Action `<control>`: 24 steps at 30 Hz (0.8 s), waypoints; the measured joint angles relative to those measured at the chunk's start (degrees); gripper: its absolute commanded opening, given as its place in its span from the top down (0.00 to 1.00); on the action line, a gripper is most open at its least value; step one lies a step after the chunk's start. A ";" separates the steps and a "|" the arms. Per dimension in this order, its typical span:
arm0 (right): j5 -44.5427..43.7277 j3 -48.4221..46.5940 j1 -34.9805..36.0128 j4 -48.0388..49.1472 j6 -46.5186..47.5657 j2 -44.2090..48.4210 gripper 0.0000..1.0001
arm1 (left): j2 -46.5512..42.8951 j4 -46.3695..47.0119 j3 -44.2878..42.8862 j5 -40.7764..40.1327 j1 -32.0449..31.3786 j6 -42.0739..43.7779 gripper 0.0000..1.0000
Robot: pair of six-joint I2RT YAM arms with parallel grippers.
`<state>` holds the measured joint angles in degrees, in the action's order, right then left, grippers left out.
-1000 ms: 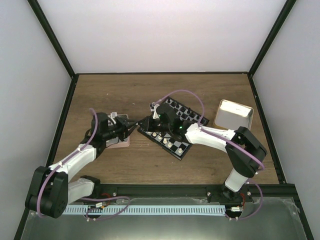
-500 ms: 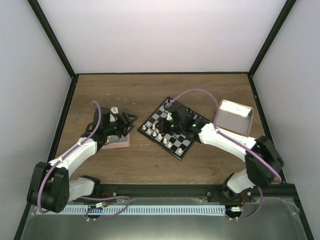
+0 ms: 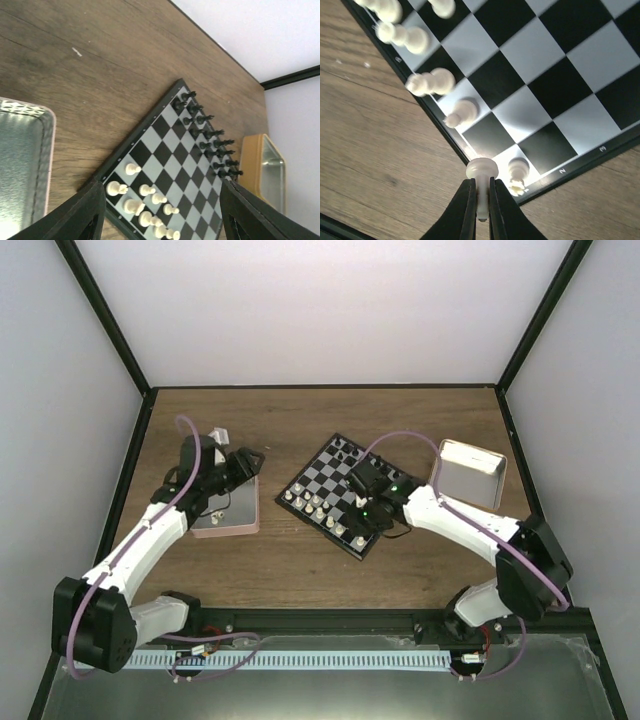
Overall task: Set up the chess pieces on the board
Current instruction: Place the chess piece on the chessboard.
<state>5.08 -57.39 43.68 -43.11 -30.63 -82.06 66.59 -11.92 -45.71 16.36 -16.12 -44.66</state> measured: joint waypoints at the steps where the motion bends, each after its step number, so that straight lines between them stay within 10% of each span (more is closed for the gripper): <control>1: -0.09 0.00 0.00 -1.05 0.39 -0.55 0.99 | -0.04 -0.44 0.00 -0.50 0.00 0.61 0.35; 24: -0.87 -3.43 0.44 -1.40 5.29 -11.96 0.92 | 2.25 -3.15 0.00 -0.66 0.00 3.37 0.35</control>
<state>4.21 -60.82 44.12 -44.51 -25.34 -94.02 68.84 -15.07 -45.71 15.70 -16.12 -41.30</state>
